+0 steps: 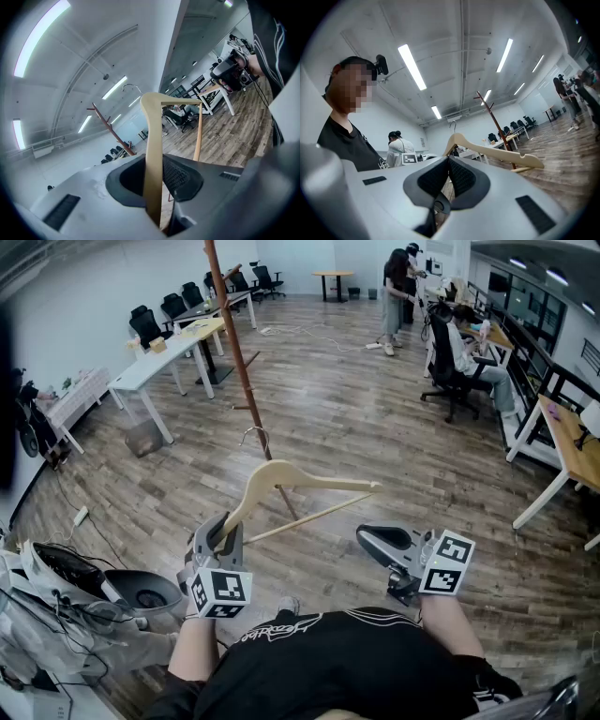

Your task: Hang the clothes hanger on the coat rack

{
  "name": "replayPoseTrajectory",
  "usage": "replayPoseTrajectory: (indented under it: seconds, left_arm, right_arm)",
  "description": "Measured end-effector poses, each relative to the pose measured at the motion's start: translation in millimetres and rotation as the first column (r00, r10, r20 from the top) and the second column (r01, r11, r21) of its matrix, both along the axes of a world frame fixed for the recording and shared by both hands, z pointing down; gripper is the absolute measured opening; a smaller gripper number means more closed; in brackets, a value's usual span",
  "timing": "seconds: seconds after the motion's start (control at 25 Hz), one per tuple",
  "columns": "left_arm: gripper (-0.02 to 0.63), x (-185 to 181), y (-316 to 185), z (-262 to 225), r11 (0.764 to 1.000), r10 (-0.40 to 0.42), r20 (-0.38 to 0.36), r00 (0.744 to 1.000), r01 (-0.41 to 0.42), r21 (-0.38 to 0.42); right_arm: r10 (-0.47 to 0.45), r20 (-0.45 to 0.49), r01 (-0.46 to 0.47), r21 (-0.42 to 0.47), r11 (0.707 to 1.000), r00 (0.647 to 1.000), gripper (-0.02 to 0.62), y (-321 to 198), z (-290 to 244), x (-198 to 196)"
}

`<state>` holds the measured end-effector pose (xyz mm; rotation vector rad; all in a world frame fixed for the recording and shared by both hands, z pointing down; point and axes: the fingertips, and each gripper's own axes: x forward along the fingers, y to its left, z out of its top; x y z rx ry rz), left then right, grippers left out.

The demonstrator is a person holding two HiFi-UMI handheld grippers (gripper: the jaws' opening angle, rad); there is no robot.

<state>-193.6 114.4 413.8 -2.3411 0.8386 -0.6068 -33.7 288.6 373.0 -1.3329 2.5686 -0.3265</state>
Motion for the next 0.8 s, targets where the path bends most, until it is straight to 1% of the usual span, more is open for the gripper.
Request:
replayPoseTrajectory:
  seconds: [0.16,0.32,0.44,0.56,0.68,0.8]
  left_arm:
    - [0.080,-4,5,-1,1.000,0.005,0.000,1.000,-0.005,0.005]
    - [0.080,-5,6,-8,1.000,0.006,-0.001,1.000,-0.006,0.020]
    - [0.080,-6,11,-6,1.000,-0.001,-0.003,1.000,0.001,0.011]
    - [0.080,-7,15,-5,1.000,0.001,0.002,1.000,-0.001,0.017]
    - [0.080,-7,11,-7,0.999,0.001,0.008,1.000,-0.002,0.032]
    - [0.080,-3,3,-6,1.000,-0.004,0.004,1.000,0.004,0.031]
  right_arm:
    - [-0.005,-0.001,0.005,0.005,1.000,1.000,0.038,2,0,-7]
    - [-0.001,0.009,0.001,0.012,1.000,1.000,0.038,1,-6,-5]
    - [-0.007,0.007,0.007,0.003,1.000,1.000,0.038,5,-4,-6]
    - [-0.012,0.016,0.012,0.019,1.000,1.000,0.039,9,-5,-7]
    - [-0.022,0.023,0.021,0.025,0.999,0.999,0.039,3,-3,-6]
    - [-0.027,0.032,0.027,0.014,1.000,0.999,0.039,-5,2,-1]
